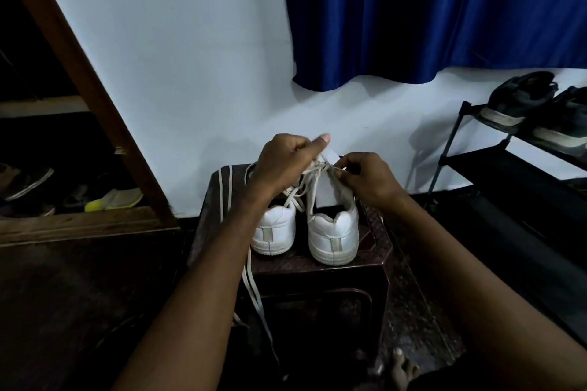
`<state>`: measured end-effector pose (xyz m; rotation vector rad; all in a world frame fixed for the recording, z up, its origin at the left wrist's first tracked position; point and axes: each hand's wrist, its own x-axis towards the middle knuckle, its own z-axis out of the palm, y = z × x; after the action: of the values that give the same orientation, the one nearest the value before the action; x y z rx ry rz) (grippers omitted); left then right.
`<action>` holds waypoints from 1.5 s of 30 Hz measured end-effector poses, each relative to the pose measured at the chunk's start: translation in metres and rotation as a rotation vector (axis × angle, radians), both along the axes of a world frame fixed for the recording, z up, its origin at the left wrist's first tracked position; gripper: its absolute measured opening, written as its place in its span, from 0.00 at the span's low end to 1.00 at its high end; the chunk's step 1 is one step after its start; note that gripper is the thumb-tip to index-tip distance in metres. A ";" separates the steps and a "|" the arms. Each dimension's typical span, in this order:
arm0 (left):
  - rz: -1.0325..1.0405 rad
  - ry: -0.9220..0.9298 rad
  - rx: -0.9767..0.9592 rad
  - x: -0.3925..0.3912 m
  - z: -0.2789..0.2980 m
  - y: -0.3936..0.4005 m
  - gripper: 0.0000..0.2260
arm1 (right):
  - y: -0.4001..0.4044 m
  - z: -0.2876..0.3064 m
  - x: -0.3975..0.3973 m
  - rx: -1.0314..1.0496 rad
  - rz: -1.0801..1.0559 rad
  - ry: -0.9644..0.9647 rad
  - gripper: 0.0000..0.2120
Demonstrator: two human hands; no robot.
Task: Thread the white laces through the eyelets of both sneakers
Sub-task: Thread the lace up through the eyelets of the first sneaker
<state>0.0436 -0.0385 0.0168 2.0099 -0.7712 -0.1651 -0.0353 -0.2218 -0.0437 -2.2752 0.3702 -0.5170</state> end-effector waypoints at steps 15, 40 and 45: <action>0.128 -0.279 0.248 -0.009 -0.006 -0.004 0.24 | 0.005 0.003 -0.001 -0.184 -0.030 0.035 0.06; 0.018 0.612 -0.881 -0.013 0.008 -0.021 0.13 | 0.003 -0.001 -0.003 -0.087 -0.030 -0.022 0.08; 0.230 0.031 -0.280 -0.001 0.000 -0.011 0.07 | 0.004 -0.004 -0.001 -0.119 -0.046 0.002 0.05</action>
<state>0.0426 -0.0496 0.0167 1.8074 -0.5071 0.0437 -0.0360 -0.2177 -0.0474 -2.3864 0.4031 -0.5743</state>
